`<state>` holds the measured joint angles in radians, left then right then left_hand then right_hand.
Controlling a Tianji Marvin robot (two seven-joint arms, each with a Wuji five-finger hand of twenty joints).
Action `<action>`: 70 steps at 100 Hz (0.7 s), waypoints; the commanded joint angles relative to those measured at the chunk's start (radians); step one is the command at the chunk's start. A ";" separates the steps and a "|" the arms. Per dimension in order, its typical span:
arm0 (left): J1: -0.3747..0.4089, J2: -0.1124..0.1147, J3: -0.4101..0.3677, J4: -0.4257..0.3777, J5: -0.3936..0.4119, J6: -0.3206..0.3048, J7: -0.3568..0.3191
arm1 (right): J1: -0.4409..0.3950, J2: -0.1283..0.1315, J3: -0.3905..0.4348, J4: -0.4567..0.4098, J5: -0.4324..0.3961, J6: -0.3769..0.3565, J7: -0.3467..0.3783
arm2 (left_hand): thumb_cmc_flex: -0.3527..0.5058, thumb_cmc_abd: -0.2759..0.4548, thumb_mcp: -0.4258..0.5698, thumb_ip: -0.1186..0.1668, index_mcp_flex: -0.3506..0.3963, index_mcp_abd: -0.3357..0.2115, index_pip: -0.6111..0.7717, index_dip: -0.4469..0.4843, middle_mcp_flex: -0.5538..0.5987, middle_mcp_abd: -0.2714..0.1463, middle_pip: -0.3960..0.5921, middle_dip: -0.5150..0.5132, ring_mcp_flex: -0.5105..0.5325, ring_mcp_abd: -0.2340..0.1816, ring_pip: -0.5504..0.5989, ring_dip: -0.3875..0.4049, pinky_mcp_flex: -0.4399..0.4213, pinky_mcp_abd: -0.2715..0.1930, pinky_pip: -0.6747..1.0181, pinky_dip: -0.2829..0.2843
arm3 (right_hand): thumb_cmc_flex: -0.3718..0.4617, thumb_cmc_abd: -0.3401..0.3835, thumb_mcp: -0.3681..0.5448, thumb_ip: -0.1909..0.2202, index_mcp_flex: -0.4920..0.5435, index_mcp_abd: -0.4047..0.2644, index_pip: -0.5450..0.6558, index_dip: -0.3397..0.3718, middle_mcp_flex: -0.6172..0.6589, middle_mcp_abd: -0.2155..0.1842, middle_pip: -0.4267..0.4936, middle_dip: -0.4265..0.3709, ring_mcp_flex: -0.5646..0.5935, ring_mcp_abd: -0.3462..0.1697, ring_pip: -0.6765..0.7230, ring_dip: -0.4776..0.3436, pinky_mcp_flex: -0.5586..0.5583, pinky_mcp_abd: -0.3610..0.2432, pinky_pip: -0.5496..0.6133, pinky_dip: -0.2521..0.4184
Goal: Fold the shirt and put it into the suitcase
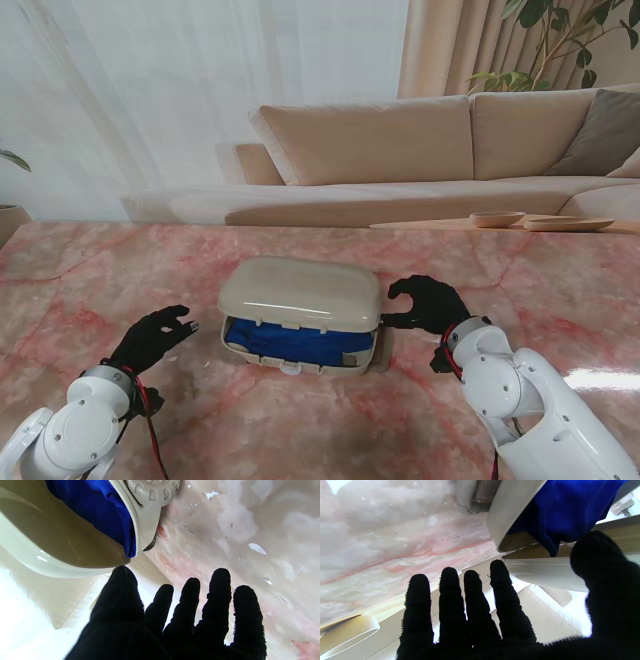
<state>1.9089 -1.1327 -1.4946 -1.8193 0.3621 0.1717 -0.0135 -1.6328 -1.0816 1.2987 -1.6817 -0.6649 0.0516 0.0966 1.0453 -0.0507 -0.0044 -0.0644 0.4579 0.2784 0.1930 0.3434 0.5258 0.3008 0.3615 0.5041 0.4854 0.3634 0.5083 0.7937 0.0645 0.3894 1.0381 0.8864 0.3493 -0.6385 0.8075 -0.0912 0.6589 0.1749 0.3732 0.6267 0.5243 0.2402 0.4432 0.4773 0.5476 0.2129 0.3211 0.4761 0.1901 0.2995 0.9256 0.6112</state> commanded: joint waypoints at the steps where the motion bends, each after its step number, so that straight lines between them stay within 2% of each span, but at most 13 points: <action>1: 0.010 0.000 0.000 -0.003 0.002 0.000 0.001 | -0.015 0.003 0.001 0.005 0.008 0.003 0.021 | -0.031 0.037 -0.030 0.022 0.005 -0.038 -0.002 0.003 0.006 -0.023 -0.019 -0.008 -0.024 0.014 -0.025 -0.010 -0.013 0.031 -0.017 0.002 | -0.029 0.016 -0.010 0.038 0.027 -0.006 -0.018 0.010 0.004 0.001 -0.015 -0.006 0.029 0.006 -0.009 -0.010 -0.007 0.023 -0.007 0.014; 48: 0.016 0.003 -0.007 -0.003 -0.002 -0.007 -0.013 | -0.035 0.011 0.013 0.013 0.018 -0.001 0.063 | -0.032 0.037 -0.030 0.022 0.006 -0.040 -0.002 0.004 0.008 -0.026 -0.019 -0.008 -0.022 0.012 -0.026 -0.010 -0.013 0.031 -0.017 0.002 | -0.031 0.010 -0.005 0.034 0.033 -0.020 -0.017 0.013 0.010 -0.003 -0.016 -0.006 0.031 0.007 -0.006 -0.007 -0.005 0.023 -0.007 0.022; 70: 0.018 0.005 -0.010 -0.002 -0.002 -0.013 -0.021 | -0.048 0.010 0.029 -0.004 0.009 0.002 0.061 | -0.032 0.036 -0.029 0.022 0.006 -0.040 -0.002 0.004 0.008 -0.026 -0.020 -0.008 -0.022 0.011 -0.026 -0.010 -0.013 0.031 -0.017 0.002 | -0.036 0.013 -0.003 0.033 0.025 -0.032 -0.017 0.014 0.006 -0.009 -0.019 -0.007 0.023 0.000 -0.013 -0.011 -0.010 0.015 -0.014 0.021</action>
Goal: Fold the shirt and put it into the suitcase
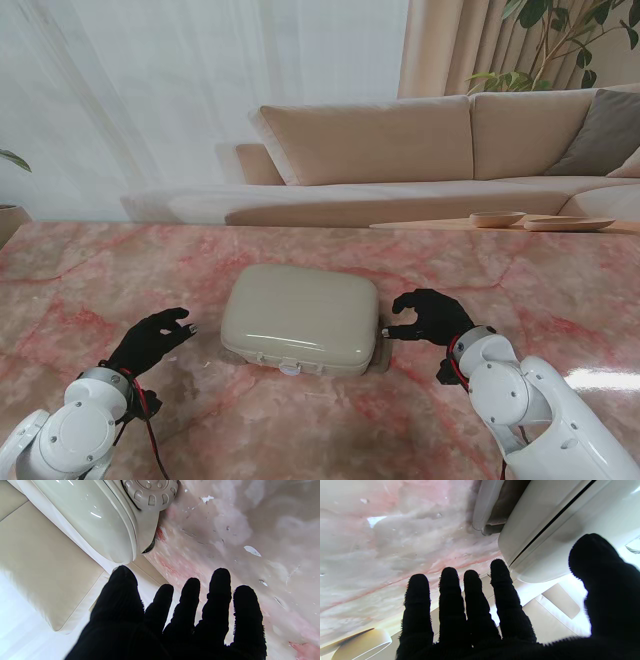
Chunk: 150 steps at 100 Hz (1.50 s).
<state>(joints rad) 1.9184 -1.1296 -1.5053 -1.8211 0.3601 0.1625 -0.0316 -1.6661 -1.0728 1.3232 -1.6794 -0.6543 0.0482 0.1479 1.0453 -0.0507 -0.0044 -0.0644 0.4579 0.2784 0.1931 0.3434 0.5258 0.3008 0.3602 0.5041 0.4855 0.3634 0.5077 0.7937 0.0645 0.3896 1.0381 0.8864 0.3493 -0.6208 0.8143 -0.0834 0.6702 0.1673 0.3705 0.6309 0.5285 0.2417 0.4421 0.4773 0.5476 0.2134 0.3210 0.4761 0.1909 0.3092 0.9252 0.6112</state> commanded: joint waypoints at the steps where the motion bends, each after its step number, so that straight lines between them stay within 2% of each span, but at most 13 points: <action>1: 0.008 0.002 0.001 0.000 0.000 -0.004 -0.003 | -0.015 0.001 0.006 -0.007 -0.002 0.005 0.008 | -0.032 0.037 -0.030 0.022 0.006 -0.042 -0.002 0.004 0.008 -0.025 -0.018 -0.008 -0.022 0.011 -0.026 -0.010 -0.013 0.030 -0.017 0.002 | -0.036 -0.004 -0.010 0.026 0.013 -0.025 -0.014 0.010 0.002 -0.011 -0.018 -0.007 0.023 -0.001 -0.014 -0.011 -0.011 0.005 -0.014 0.021; 26: 0.008 0.003 0.000 0.003 -0.001 -0.009 -0.008 | -0.033 -0.009 0.018 -0.060 -0.016 -0.003 -0.046 | -0.032 0.037 -0.029 0.022 0.006 -0.039 -0.002 0.004 0.008 -0.024 -0.018 -0.007 -0.023 0.012 -0.026 -0.010 -0.013 0.030 -0.017 0.002 | -0.012 0.017 0.004 0.032 0.012 -0.026 -0.007 0.014 -0.002 -0.008 -0.019 -0.006 0.011 -0.006 -0.024 -0.015 -0.010 -0.013 -0.019 0.021; 46: 0.006 0.004 0.000 0.005 -0.001 -0.013 -0.011 | -0.034 -0.022 -0.009 -0.101 0.001 -0.018 -0.112 | -0.031 0.037 -0.029 0.022 0.010 -0.040 -0.001 0.005 0.009 -0.023 -0.019 -0.008 -0.024 0.014 -0.026 -0.010 -0.014 0.031 -0.019 0.000 | 0.018 0.036 -0.006 0.035 0.032 -0.024 0.005 0.017 0.013 0.002 -0.014 -0.004 0.021 -0.002 -0.023 -0.017 -0.002 -0.030 -0.021 0.022; 73: 0.008 0.003 0.000 0.008 -0.004 -0.022 -0.008 | 0.003 -0.039 -0.120 -0.118 0.045 -0.081 -0.187 | -0.031 0.037 -0.029 0.022 0.011 -0.040 -0.003 0.005 0.009 -0.022 -0.020 -0.008 -0.023 0.014 -0.026 -0.010 -0.014 0.031 -0.019 0.000 | 0.028 0.026 0.011 0.037 0.063 -0.026 0.013 0.017 0.058 0.004 -0.005 -0.001 0.051 -0.002 -0.010 -0.022 0.021 -0.093 -0.008 0.009; 88: 0.006 0.004 0.001 0.013 -0.010 -0.034 -0.012 | 0.051 -0.049 -0.199 -0.091 0.087 -0.096 -0.215 | -0.032 0.037 -0.030 0.021 0.010 -0.041 -0.003 0.005 0.010 -0.023 -0.020 -0.008 -0.022 0.013 -0.026 -0.010 -0.014 0.031 -0.019 0.000 | 0.025 0.015 0.037 0.034 0.069 -0.028 0.016 0.015 0.065 -0.004 0.001 0.001 0.054 -0.015 -0.005 -0.031 0.019 -0.126 -0.003 -0.017; 91: 0.006 0.004 0.001 0.013 -0.011 -0.036 -0.013 | 0.062 -0.052 -0.214 -0.084 0.094 -0.098 -0.219 | -0.033 0.037 -0.030 0.021 0.011 -0.043 -0.003 0.005 0.010 -0.025 -0.020 -0.008 -0.022 0.014 -0.026 -0.010 -0.014 0.031 -0.019 0.000 | 0.019 0.011 0.055 0.027 0.067 -0.029 0.018 0.013 0.064 -0.006 0.007 0.000 0.054 -0.019 0.001 -0.041 0.018 -0.131 0.012 -0.047; 97: 0.005 0.005 0.001 0.014 -0.014 -0.038 -0.016 | 0.083 -0.056 -0.243 -0.069 0.107 -0.103 -0.228 | -0.032 0.037 -0.030 0.021 0.010 -0.042 -0.003 0.005 0.011 -0.024 -0.020 -0.008 -0.021 0.013 -0.026 -0.010 -0.014 0.031 -0.019 0.000 | 0.018 0.010 0.060 0.027 0.066 -0.033 0.019 0.013 0.063 -0.010 0.009 0.000 0.053 -0.024 0.003 -0.044 0.018 -0.141 0.017 -0.056; 119: 0.006 0.005 0.002 0.015 -0.017 -0.045 -0.018 | 0.135 -0.060 -0.312 -0.004 0.153 -0.116 -0.213 | -0.033 0.037 -0.030 0.021 0.010 -0.043 -0.003 0.005 0.012 -0.026 -0.020 -0.008 -0.020 0.012 -0.026 -0.010 -0.014 0.031 -0.019 0.000 | 0.011 0.012 0.072 0.028 0.059 -0.047 0.024 0.015 0.053 -0.024 0.021 0.002 0.045 -0.037 0.008 -0.047 0.015 -0.158 0.024 -0.073; 150: 0.003 0.006 0.008 0.018 -0.023 -0.046 -0.023 | 0.141 -0.054 -0.341 0.038 0.195 -0.139 -0.167 | -0.033 0.037 -0.030 0.021 0.011 -0.041 -0.003 0.005 0.013 -0.024 -0.020 -0.007 -0.020 0.013 -0.025 -0.009 -0.014 0.031 -0.019 0.000 | 0.017 0.028 0.061 0.028 0.046 -0.047 0.029 0.016 0.041 -0.027 0.023 -0.001 0.035 -0.040 0.005 -0.053 0.007 -0.161 0.024 -0.090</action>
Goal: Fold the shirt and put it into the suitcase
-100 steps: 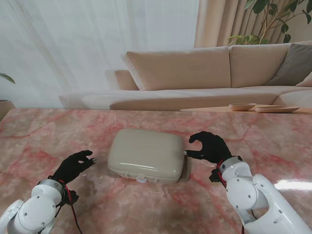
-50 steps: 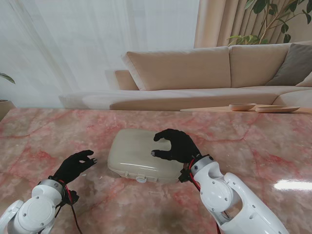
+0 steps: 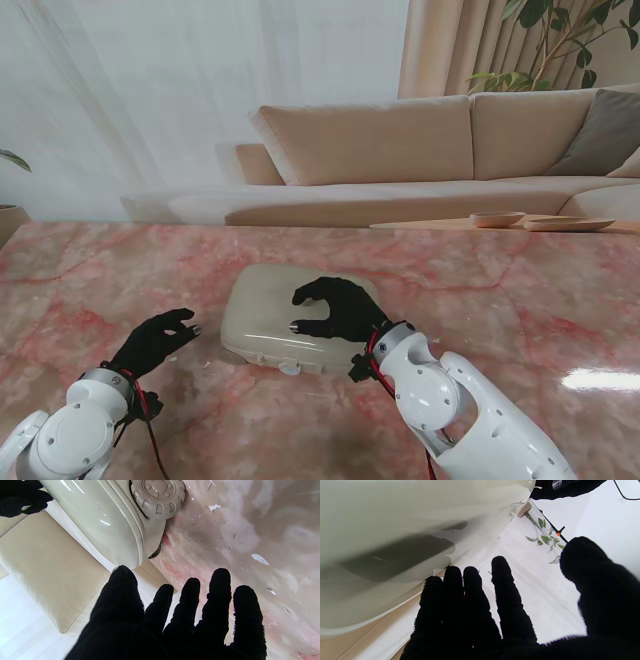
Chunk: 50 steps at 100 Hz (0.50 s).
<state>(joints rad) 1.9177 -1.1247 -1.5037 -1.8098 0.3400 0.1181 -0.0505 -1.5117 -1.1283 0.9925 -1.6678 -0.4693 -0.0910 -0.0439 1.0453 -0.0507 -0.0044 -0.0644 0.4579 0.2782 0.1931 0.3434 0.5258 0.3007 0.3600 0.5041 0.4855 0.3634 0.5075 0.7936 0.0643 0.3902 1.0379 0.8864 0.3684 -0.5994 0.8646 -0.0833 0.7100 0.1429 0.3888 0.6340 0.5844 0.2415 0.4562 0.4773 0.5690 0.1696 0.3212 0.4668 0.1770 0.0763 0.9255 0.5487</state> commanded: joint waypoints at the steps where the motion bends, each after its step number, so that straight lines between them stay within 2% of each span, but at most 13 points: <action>1: 0.004 0.001 0.006 0.007 -0.003 -0.002 -0.005 | -0.013 0.002 -0.011 0.027 0.011 0.000 0.026 | -0.032 0.037 -0.029 0.022 0.011 -0.040 -0.003 0.005 0.013 -0.023 -0.020 -0.007 -0.020 0.013 -0.025 -0.009 -0.014 0.030 -0.019 0.000 | -0.002 0.007 0.010 0.028 0.006 -0.023 0.011 0.013 -0.016 -0.027 0.009 -0.001 0.014 0.004 0.004 -0.044 0.021 0.073 0.024 -0.028; 29: 0.003 0.003 0.008 0.006 -0.005 -0.007 -0.011 | -0.004 0.005 -0.031 0.061 0.041 -0.016 0.053 | -0.032 0.038 -0.030 0.022 0.011 -0.042 -0.003 0.005 0.015 -0.022 -0.019 -0.006 -0.018 0.015 -0.024 -0.008 -0.013 0.030 -0.018 0.000 | 0.011 0.021 -0.008 0.032 0.001 -0.012 0.012 0.013 -0.023 -0.018 0.008 -0.002 0.008 0.013 0.003 -0.043 0.017 0.081 0.024 -0.034; 50: 0.038 -0.001 -0.020 -0.044 -0.023 -0.029 0.000 | 0.003 0.013 -0.036 0.089 0.053 -0.033 0.089 | -0.025 0.034 -0.029 0.021 0.031 -0.118 0.014 0.013 0.036 -0.019 -0.013 -0.004 -0.002 0.020 -0.013 -0.002 0.002 0.031 -0.001 0.010 | 0.023 0.020 -0.010 0.036 0.005 -0.003 0.011 0.012 -0.016 -0.008 0.013 0.000 0.013 0.021 0.012 -0.038 0.019 0.089 0.033 -0.031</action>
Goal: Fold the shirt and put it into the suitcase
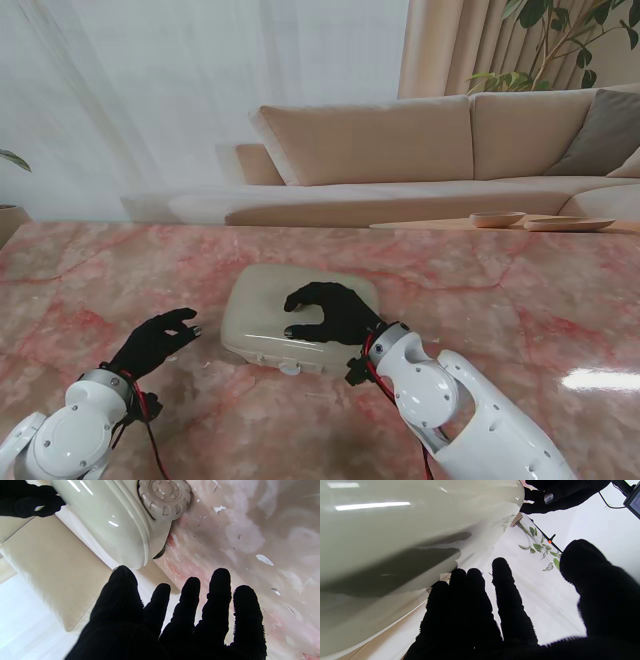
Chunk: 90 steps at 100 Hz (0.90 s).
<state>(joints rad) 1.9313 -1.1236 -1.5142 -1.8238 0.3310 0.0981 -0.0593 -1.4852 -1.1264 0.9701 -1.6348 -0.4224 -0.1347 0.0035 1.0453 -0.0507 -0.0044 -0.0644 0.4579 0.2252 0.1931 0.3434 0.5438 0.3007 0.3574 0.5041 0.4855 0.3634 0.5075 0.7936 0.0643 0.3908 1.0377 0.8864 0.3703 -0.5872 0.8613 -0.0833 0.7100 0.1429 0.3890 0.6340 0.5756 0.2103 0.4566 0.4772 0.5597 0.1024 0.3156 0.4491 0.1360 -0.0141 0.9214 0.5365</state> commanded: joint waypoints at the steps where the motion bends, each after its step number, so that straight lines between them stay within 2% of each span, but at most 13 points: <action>1: 0.028 -0.003 -0.012 -0.035 -0.016 -0.011 0.009 | -0.023 0.011 -0.014 0.057 0.006 0.010 0.043 | -0.024 0.034 -0.029 0.021 0.032 -0.070 0.015 0.013 0.021 -0.018 -0.010 -0.003 0.000 0.021 -0.011 -0.001 0.004 0.031 0.002 0.011 | 0.022 0.008 -0.006 0.036 0.006 -0.003 0.011 0.012 -0.007 0.023 0.013 0.001 0.023 0.088 0.019 -0.020 0.061 0.180 0.038 -0.019; 15: 0.076 -0.001 -0.054 -0.110 -0.044 -0.038 -0.012 | -0.018 0.015 -0.017 0.072 0.018 0.000 0.065 | -0.017 0.035 -0.030 0.019 0.055 -0.124 0.031 0.013 0.081 -0.021 0.011 0.011 0.058 0.030 0.046 0.034 0.045 0.031 0.060 0.043 | 0.024 0.002 0.007 0.040 0.004 -0.008 0.009 0.011 -0.003 0.019 0.022 0.004 0.032 0.085 0.030 -0.016 0.068 0.178 0.052 -0.016; 35: 0.127 0.004 -0.077 -0.185 -0.157 -0.103 -0.065 | -0.011 0.019 -0.021 0.088 0.029 -0.008 0.085 | 0.002 0.038 -0.029 0.021 0.081 -0.136 0.031 -0.015 0.208 -0.030 0.081 0.055 0.200 0.043 0.198 0.130 0.151 0.036 0.200 0.114 | 0.022 -0.006 0.034 0.040 -0.004 -0.020 0.010 0.013 0.004 0.008 0.036 0.007 0.041 0.076 0.044 -0.014 0.077 0.172 0.068 -0.017; 55: 0.135 0.023 -0.065 -0.198 -0.330 -0.130 -0.192 | -0.006 0.021 -0.024 0.096 0.047 -0.008 0.102 | 0.021 0.042 -0.028 0.025 0.083 -0.121 0.032 -0.046 0.291 -0.028 0.200 0.133 0.326 0.037 0.418 0.238 0.268 0.039 0.367 0.180 | 0.022 -0.005 0.049 0.038 -0.013 -0.027 0.013 0.014 0.001 -0.002 0.043 0.007 0.043 0.068 0.047 -0.017 0.081 0.168 0.075 -0.021; 61: 0.135 0.028 -0.061 -0.197 -0.367 -0.131 -0.226 | -0.005 0.022 -0.024 0.097 0.048 -0.008 0.107 | 0.027 0.043 -0.027 0.025 0.088 -0.114 0.039 -0.051 0.317 -0.056 0.249 0.163 0.371 0.028 0.492 0.262 0.319 0.043 0.412 0.203 | 0.023 -0.003 0.050 0.038 -0.014 -0.029 0.013 0.014 0.000 -0.004 0.044 0.007 0.042 0.066 0.046 -0.018 0.081 0.167 0.075 -0.022; 78: 0.137 0.044 -0.056 -0.184 -0.435 -0.103 -0.327 | 0.000 0.024 -0.025 0.100 0.054 -0.007 0.120 | 0.047 0.039 -0.025 0.026 0.093 -0.096 0.055 -0.053 0.361 -0.079 0.362 0.232 0.457 -0.012 0.643 0.286 0.421 0.038 0.506 0.255 | 0.028 0.005 0.046 0.038 -0.019 -0.026 0.015 0.015 -0.006 -0.004 0.044 0.005 0.038 0.065 0.043 -0.021 0.081 0.167 0.076 -0.026; 84: 0.139 0.050 -0.058 -0.178 -0.448 -0.083 -0.363 | 0.001 0.025 -0.026 0.101 0.055 -0.007 0.122 | 0.040 0.045 -0.026 0.028 0.088 -0.079 0.054 -0.062 0.371 -0.087 0.397 0.255 0.481 -0.029 0.687 0.288 0.452 0.032 0.536 0.268 | 0.031 0.009 0.043 0.038 -0.021 -0.022 0.016 0.015 -0.007 -0.003 0.044 0.005 0.037 0.067 0.042 -0.022 0.081 0.167 0.076 -0.027; 90: 0.140 0.054 -0.055 -0.170 -0.454 -0.065 -0.382 | 0.004 0.025 -0.028 0.104 0.056 -0.008 0.124 | 0.030 0.047 -0.027 0.027 0.077 -0.037 0.046 -0.077 0.393 -0.095 0.444 0.284 0.523 -0.046 0.748 0.286 0.505 0.029 0.586 0.278 | 0.035 0.011 0.039 0.039 -0.022 -0.020 0.017 0.015 -0.007 0.000 0.044 0.004 0.037 0.068 0.041 -0.022 0.079 0.168 0.076 -0.028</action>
<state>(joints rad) 2.0564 -1.0773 -1.5788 -2.0130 -0.1342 0.0207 -0.4522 -1.4462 -1.1138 0.9630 -1.6036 -0.3649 -0.1658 0.0840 1.0497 -0.0507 -0.0044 -0.0644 0.5196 0.1598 0.2350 0.2927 0.8957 0.2389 0.7451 0.7590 0.9449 0.3510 1.1659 1.0639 0.5166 0.4322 1.5176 1.1277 0.3815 -0.5808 0.8900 -0.0833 0.7084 0.1424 0.3977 0.6340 0.5725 0.1307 0.4734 0.4771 0.5590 0.0198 0.3159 0.4367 0.1258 -0.1013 0.8974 0.5206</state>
